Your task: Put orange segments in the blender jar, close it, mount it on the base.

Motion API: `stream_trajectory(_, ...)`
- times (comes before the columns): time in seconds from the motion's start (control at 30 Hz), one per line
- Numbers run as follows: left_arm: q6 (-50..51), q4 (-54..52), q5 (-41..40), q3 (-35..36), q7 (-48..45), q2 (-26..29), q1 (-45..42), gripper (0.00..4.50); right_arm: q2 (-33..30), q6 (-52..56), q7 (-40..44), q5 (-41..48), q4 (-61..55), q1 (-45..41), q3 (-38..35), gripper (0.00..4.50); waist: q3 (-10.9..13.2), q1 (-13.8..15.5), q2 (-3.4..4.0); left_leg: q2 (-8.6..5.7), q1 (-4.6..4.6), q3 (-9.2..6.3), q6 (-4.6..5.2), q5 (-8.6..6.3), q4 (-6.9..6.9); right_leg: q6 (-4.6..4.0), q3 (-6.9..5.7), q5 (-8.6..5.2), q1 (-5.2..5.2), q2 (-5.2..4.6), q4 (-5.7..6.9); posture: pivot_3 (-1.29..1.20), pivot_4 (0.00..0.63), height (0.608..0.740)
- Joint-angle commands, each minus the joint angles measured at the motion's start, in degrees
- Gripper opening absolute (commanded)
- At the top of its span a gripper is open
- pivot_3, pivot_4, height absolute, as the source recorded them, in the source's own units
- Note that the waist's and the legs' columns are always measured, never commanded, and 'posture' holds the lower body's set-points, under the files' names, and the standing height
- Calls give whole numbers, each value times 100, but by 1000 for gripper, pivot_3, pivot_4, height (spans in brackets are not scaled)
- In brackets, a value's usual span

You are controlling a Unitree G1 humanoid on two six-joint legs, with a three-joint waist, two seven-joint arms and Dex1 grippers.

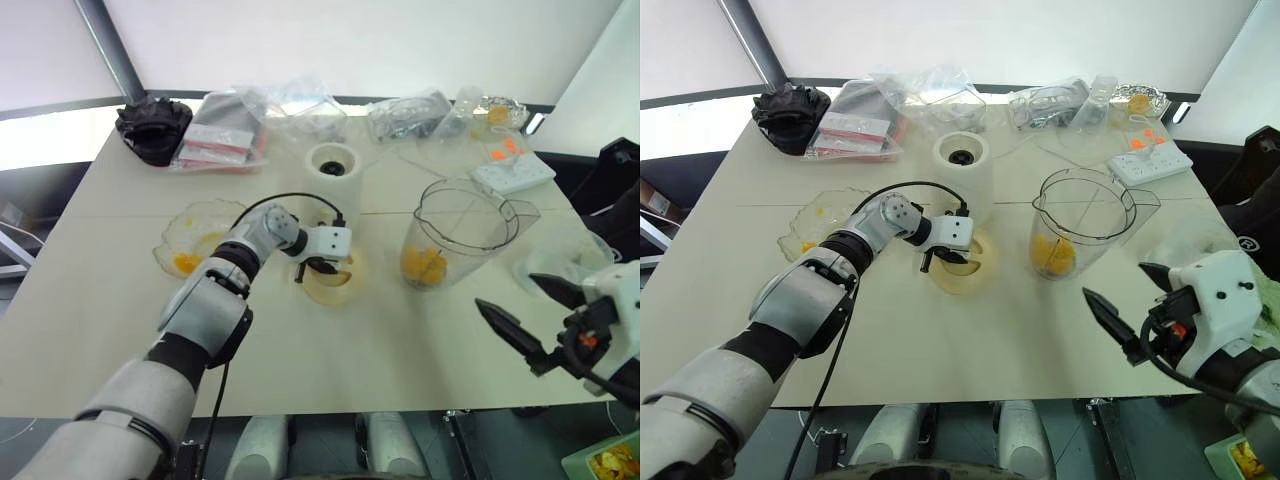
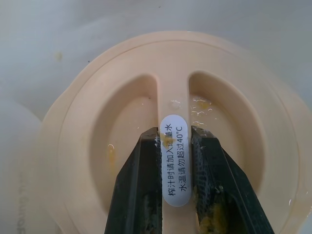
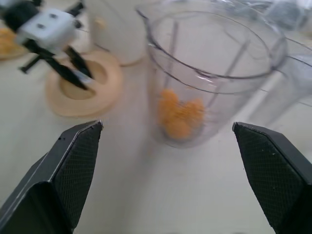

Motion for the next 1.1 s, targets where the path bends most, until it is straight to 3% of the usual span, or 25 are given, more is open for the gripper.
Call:
stream_trajectory(0.03,-36,-49,-292,335,-200,111,-34,248,209,-68,-93,-575,509,-398,509,4500,0,-3,1,0,-1,0,0,0,0,0,0,0,-1,0,0,0,150,740)
stream_trajectory(0.23,44,-434,-1183,1133,-1139,346,-88,248,507,-206,115,-1449,1665,-1477,1404,4500,1,-21,2,-5,-27,4,0,0,-1,3,1,4,-37,3,11,0,150,740)
stream_trajectory(0.43,345,-1109,-1745,1463,-1805,552,126,248,614,-640,884,-2408,2782,-2356,2142,4500,0,-17,7,-11,-28,3,0,0,-1,4,0,6,-45,7,29,0,150,740)
stream_trajectory(0.73,436,-1901,-1847,1357,-1691,842,533,248,839,-1430,1676,-3533,4328,-3406,2705,4500,0,-27,9,-13,-25,7,0,1,0,4,4,6,-54,10,45,0,150,740)
stream_trajectory(1.1,497,-2202,-1905,1293,-1547,927,669,248,1067,-2052,2306,-4198,5585,-4220,2829,4500,-1,-31,10,-17,-23,8,0,1,1,4,5,6,-56,10,53,0,150,740)
